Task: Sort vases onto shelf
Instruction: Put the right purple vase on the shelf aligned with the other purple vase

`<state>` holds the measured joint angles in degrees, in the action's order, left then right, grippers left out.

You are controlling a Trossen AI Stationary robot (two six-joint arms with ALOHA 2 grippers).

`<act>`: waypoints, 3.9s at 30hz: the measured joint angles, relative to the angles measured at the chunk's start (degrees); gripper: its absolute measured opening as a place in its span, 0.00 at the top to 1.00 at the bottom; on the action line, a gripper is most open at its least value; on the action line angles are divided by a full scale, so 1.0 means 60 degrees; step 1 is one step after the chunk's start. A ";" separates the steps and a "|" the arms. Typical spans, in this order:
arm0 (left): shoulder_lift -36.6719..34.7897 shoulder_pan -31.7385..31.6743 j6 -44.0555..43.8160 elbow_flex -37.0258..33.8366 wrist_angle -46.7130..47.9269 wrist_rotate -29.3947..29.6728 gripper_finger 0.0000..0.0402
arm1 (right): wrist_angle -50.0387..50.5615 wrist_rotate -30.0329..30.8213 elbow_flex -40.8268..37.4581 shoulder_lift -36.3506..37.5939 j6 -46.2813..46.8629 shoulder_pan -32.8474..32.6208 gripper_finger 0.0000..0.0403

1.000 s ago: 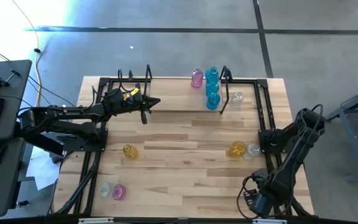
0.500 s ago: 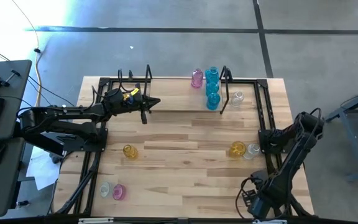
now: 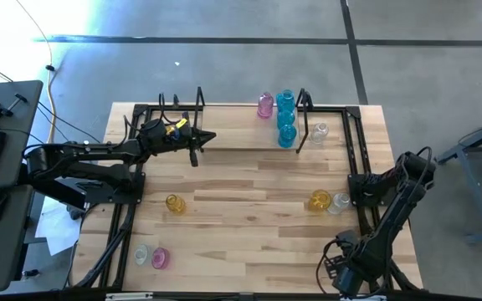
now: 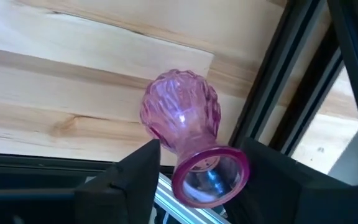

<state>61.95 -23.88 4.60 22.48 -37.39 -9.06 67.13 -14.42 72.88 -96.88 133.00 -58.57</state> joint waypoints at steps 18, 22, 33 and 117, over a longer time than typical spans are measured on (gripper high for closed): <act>0.0000 0.0000 0.0009 0.0000 -0.0036 0.0000 0.99 | 0.0267 0.0121 0.0258 0.0303 -0.1682 0.0767 0.69; 0.0003 -0.0003 0.0011 0.0000 -0.0040 0.0000 0.99 | 0.0805 -0.0005 0.0738 0.0354 -0.2805 0.1478 0.69; 0.0000 -0.0004 0.0087 0.0000 -0.0040 0.0000 0.99 | 0.1336 0.0573 0.1603 0.0342 -0.8522 0.4592 0.69; 0.0002 -0.0013 0.0270 -0.0004 -0.0029 0.0111 0.99 | 0.2777 0.5443 0.9828 -0.5367 -2.8069 1.3908 0.69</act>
<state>61.96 -23.96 6.22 22.46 -37.56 -8.39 83.80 18.24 131.85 -129.08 -35.42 24.88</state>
